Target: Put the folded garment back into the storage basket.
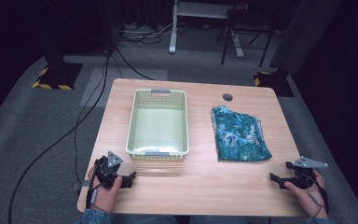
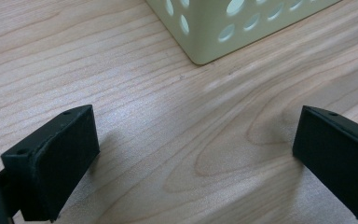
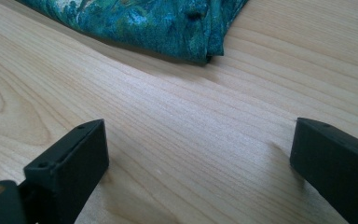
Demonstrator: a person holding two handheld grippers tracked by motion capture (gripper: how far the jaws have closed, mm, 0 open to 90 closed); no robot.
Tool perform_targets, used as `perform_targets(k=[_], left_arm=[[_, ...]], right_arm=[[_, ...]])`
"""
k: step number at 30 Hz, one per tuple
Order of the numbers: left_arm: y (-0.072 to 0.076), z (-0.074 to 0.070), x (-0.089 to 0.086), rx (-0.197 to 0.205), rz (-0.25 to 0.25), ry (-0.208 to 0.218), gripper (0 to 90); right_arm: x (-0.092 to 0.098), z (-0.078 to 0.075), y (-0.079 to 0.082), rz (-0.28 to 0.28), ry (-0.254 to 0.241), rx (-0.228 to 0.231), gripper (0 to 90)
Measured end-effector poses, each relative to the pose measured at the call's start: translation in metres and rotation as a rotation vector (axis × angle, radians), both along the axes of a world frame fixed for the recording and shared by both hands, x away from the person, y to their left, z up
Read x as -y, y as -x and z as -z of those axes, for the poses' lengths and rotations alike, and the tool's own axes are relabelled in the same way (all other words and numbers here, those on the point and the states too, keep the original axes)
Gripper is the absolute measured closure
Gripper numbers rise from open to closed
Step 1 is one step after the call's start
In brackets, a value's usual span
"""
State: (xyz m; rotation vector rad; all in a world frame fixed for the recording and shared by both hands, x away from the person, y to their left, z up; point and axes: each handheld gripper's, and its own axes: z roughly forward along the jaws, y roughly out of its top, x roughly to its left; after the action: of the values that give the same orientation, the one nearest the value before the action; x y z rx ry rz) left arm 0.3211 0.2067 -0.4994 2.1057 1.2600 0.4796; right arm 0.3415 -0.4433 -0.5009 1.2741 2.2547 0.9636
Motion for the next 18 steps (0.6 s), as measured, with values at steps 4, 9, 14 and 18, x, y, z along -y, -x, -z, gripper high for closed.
perform_targets(k=[4, 9, 14, 18], left_arm=[[0.0000, 0.0000, 0.0000, 0.000, 0.000, 0.000, 0.1], [0.0000, 0.0000, 0.0000, 0.000, 0.000, 0.000, 0.1], [0.0001, 0.0000, 0.0001, 0.000, 0.000, 0.000, 0.1], [0.0001, 0.0000, 0.0000, 0.000, 0.000, 0.000, 0.1]], right_arm=[[0.0001, 0.0000, -0.0002, -0.004, 0.000, 0.000, 4.3], [0.0000, -0.0001, -0.0002, -0.004, 0.002, -0.001, 4.1], [-0.0001, -0.0001, -0.0002, -0.001, 0.005, -0.001, 4.1], [0.0003, -0.0002, -0.0001, -0.001, 0.004, -0.002, 4.1]])
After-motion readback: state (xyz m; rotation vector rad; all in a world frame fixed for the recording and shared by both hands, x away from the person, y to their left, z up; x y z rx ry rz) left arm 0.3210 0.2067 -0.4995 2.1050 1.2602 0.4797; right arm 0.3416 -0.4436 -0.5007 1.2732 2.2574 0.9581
